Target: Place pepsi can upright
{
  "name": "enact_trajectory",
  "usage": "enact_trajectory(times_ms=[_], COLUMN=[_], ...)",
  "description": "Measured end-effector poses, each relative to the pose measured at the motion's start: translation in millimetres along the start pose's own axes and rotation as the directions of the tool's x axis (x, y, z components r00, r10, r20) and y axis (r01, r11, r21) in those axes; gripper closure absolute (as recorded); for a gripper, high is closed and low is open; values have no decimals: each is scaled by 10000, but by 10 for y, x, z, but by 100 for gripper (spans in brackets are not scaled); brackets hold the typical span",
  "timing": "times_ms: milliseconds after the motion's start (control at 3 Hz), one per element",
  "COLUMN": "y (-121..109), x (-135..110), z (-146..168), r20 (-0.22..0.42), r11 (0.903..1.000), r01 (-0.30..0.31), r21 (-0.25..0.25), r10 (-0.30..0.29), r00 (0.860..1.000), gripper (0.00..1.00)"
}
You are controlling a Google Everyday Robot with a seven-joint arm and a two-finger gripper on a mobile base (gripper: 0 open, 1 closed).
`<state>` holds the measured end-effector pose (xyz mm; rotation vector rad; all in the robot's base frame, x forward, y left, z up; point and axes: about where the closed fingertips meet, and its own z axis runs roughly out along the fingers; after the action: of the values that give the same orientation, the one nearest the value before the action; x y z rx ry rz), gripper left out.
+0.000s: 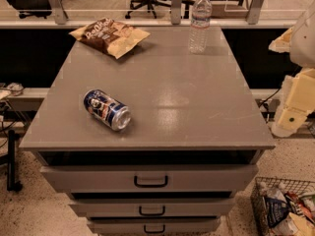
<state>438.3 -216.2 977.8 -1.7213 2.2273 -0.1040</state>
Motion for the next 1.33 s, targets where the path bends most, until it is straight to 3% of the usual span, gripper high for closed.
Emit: enact_trajectory(times_ms=[333,667,1000,1333], y=[-18,-103,-179,-128], x=[-63,-442,-1055,-1711], z=[19,208,459,695], r20=[162,982,1843,2323], r11=[10000,9996,9982,9941], r01=[33,230,337,146], r21=[8,-157,-488,-1077], r10=[-34,-213,-242,109], r00=[9999,9949,9826,9726], gripper=[0,0,0,0])
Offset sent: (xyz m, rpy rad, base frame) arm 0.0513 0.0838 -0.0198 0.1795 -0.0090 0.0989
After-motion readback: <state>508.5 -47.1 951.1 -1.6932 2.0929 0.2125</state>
